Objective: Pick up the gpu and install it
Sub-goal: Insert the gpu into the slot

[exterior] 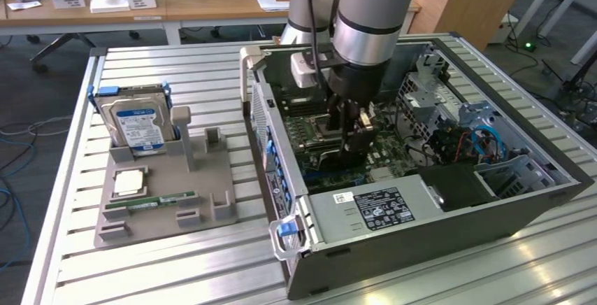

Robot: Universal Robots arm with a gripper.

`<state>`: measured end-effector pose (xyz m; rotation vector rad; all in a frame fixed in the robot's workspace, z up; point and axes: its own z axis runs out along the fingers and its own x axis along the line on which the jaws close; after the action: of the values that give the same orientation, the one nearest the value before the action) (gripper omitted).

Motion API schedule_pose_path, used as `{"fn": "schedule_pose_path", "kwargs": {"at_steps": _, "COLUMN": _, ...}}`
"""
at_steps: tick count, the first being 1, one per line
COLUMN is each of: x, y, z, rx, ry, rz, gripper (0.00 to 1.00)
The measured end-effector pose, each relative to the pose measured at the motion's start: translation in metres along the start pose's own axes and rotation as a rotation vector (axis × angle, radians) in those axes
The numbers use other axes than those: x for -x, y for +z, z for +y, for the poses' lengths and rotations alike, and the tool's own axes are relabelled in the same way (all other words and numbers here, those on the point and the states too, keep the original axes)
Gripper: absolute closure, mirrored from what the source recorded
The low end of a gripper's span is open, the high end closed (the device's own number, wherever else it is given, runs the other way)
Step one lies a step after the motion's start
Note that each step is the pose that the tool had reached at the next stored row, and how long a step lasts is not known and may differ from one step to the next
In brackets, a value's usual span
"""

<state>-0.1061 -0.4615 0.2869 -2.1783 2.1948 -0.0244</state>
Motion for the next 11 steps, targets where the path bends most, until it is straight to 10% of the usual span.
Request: {"fn": "schedule_pose_path", "kwargs": {"at_steps": 11, "x": 0.0002, "y": -0.0089, "z": -0.0004, "rx": 0.0018, "ry": 0.0, "rz": 0.0042, "gripper": 0.37}}
